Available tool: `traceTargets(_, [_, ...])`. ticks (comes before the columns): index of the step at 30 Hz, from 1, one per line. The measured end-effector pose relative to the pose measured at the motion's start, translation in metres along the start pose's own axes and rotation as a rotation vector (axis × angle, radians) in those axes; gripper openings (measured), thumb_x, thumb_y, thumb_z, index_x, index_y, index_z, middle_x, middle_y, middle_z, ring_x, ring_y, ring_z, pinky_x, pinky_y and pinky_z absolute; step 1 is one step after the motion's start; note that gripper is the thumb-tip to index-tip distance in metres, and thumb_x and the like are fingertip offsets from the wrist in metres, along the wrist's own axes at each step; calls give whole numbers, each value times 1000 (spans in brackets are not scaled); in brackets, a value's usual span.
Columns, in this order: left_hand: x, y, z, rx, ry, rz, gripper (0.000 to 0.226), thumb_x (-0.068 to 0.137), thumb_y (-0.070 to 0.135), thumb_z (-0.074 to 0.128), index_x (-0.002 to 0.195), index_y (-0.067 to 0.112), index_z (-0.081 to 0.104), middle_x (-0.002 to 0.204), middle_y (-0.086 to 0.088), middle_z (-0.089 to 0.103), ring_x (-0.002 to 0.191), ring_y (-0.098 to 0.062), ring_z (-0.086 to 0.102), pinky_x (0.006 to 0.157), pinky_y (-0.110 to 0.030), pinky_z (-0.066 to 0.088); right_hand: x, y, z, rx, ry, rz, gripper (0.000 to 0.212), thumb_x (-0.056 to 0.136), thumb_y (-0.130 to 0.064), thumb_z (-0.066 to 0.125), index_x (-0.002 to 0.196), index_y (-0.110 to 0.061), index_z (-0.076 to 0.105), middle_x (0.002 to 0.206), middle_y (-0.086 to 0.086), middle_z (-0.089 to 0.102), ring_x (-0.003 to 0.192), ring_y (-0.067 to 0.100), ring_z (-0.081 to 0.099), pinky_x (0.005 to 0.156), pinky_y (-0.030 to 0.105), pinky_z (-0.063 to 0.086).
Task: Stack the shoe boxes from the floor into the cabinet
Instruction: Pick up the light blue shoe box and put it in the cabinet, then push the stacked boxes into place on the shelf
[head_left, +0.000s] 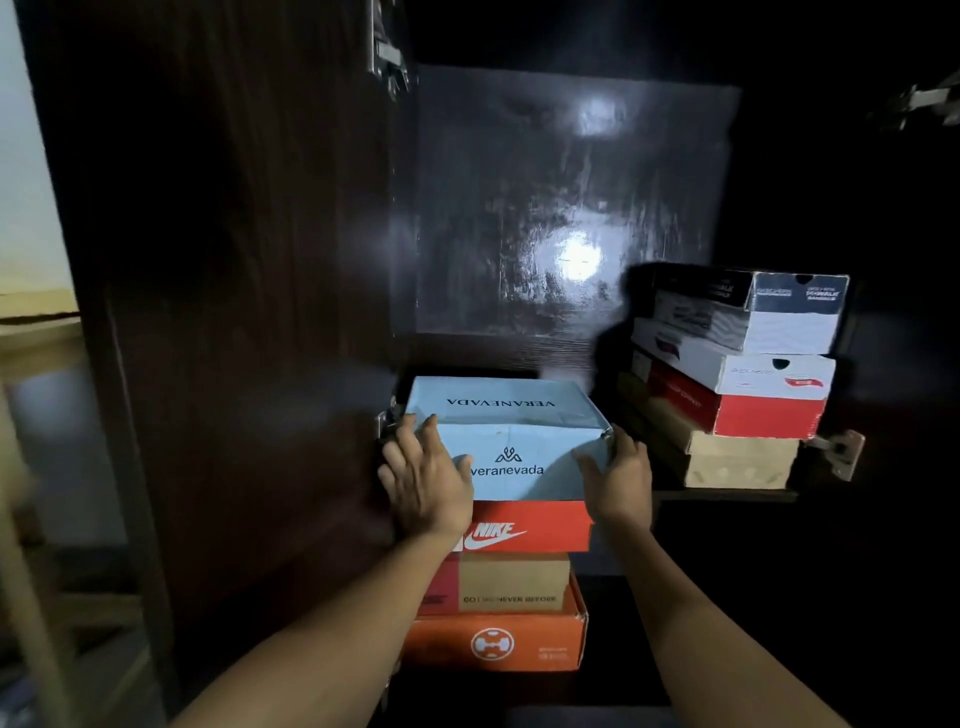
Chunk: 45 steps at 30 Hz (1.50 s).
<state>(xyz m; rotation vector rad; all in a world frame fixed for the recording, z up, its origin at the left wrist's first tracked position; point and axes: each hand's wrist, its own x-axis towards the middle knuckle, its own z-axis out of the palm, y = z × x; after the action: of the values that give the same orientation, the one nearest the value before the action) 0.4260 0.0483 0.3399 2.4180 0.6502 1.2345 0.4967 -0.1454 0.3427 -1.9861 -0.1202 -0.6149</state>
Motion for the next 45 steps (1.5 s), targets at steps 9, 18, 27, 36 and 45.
traceTargets(9, [28, 2, 23, 78, -216, 91, 92, 85, 53, 60, 156, 16, 15, 160, -10, 9, 136, -30, 27, 107, -37, 36, 29, -4, 27, -22, -87, -21, 62, 86, -22, 69, 142, -16, 41, 132, 13, 58, 121, 35, 56, 98, 44, 50])
traceTargets(18, [72, 0, 38, 89, -437, 33, 104, 82, 54, 67, 156, 7, 13, 163, -5, -7, 145, -29, 27, 101, -39, 46, 65, -3, 47, -128, -243, -88, 81, 78, -20, 74, 149, -10, 38, 138, 12, 49, 122, 31, 56, 101, 42, 50])
traceTargets(27, [83, -21, 62, 16, -458, 68, 100, 80, 49, 68, 150, -3, 19, 158, 5, -28, 141, -22, 32, 95, -32, 45, 82, 2, 63, -164, -299, -136, 84, 82, -21, 75, 153, -20, 31, 134, 13, 44, 123, 33, 52, 102, 38, 46])
traceTargets(36, [71, -19, 60, -109, -464, 6, 94, 84, 60, 64, 153, 10, 24, 162, 4, -22, 145, -24, 32, 94, -33, 47, 72, 6, 52, -5, -306, -114, 67, 86, -22, 74, 146, -23, 43, 116, 3, 69, 107, 22, 68, 87, 30, 54])
traceTargets(45, [33, 28, 16, -368, -548, 46, 84, 87, 49, 67, 153, 11, 30, 165, -5, 2, 149, -24, 22, 116, -31, 25, 13, -5, -19, -50, -251, 1, 81, 87, -24, 76, 153, -7, 31, 137, 13, 56, 127, 27, 56, 92, 24, 44])
